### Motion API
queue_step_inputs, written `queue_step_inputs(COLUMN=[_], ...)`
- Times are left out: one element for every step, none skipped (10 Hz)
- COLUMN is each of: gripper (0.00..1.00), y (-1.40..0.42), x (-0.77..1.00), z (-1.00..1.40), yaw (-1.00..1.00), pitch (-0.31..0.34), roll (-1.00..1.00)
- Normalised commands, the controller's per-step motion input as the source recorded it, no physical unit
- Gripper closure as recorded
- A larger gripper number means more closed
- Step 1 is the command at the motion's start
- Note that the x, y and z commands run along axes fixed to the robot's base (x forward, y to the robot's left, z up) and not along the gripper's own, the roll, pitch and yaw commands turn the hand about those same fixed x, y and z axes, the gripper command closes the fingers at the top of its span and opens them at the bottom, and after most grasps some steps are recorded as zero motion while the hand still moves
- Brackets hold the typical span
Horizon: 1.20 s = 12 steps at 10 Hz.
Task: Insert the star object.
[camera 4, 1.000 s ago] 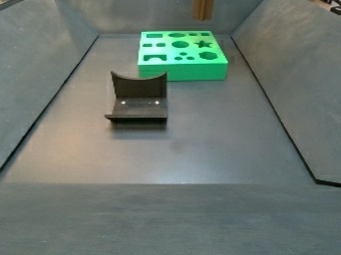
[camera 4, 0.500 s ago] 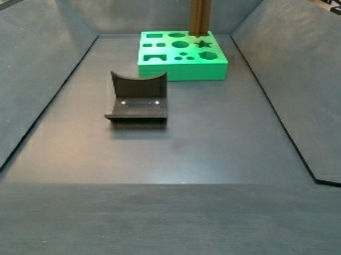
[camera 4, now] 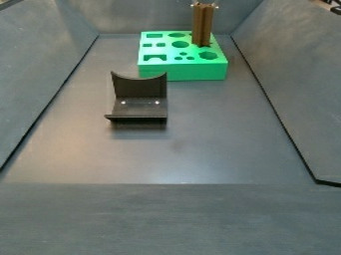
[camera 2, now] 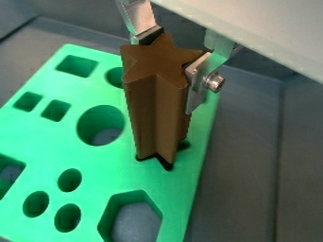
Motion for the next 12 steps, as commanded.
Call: queue_step_inputs(gripper=[1.0, 1.0, 1.0, 1.0, 1.0, 1.0, 1.0, 1.0, 1.0, 1.0, 1.0, 1.0], y=[0.12, 0.11, 0.0, 0.0, 0.0, 0.0, 0.0, 0.0, 0.0, -0.04, -0.07, -0.14], x=[-0.28, 0.0, 0.36, 0.45, 0.46, 0.28, 0.11, 0.0, 0.0, 0.0, 0.0, 0.13], z=[-0.02, -0.21, -0.33, -0.38, -0.43, -0.54, -0.8, -1.0, -1.0, -1.0, -0.91, -0.19], yaw=[-0.75, -0.46, -0.24, -0.19, -0.19, -0.15, -0.13, -0.12, -0.13, -0.19, 0.0, 0.0], pitch=[-0.006, 0.0, 0.087, 0.127, 0.14, 0.063, 0.0, -0.076, -0.074, -0.067, -0.187, 0.0], roll=[0.0, 0.0, 0.01, 0.0, 0.0, 0.0, 0.0, 0.05, 0.04, 0.05, -0.01, 0.06])
